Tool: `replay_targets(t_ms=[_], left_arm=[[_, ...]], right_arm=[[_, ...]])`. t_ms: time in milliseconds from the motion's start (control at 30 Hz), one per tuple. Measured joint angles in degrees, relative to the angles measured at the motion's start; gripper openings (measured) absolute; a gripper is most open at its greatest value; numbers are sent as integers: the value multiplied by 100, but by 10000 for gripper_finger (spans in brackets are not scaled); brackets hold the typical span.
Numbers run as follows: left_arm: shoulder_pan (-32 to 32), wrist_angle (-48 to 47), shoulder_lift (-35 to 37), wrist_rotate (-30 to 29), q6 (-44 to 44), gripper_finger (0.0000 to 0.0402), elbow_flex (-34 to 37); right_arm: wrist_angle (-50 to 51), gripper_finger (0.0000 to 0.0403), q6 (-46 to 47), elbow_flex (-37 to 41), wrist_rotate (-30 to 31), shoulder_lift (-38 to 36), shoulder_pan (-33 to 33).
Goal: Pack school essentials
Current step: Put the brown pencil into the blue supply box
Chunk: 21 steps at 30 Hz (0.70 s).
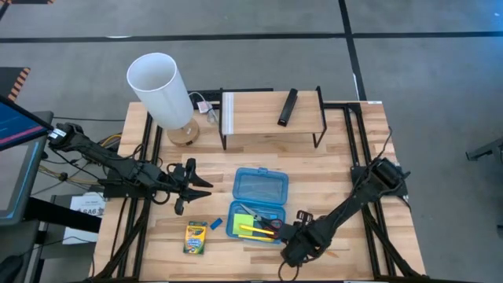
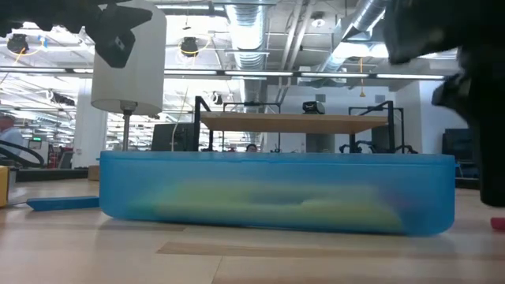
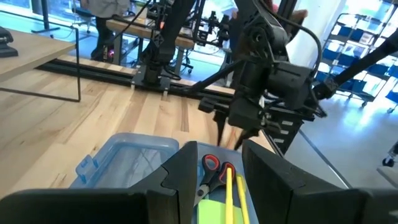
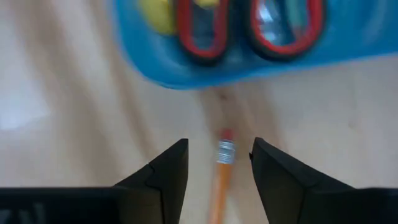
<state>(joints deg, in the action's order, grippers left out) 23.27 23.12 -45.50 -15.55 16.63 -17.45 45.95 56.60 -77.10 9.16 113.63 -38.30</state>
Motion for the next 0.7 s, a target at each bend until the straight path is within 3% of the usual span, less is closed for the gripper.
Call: replay_targets(t_ms=[400, 700], left_arm=[[0, -22, 0, 25, 16, 114, 0], [0, -13, 0, 24, 17, 114, 0]], right_arm=[[-357, 170, 48, 343, -362, 95, 128], [-323, 74, -181, 345, -473, 165, 172]])
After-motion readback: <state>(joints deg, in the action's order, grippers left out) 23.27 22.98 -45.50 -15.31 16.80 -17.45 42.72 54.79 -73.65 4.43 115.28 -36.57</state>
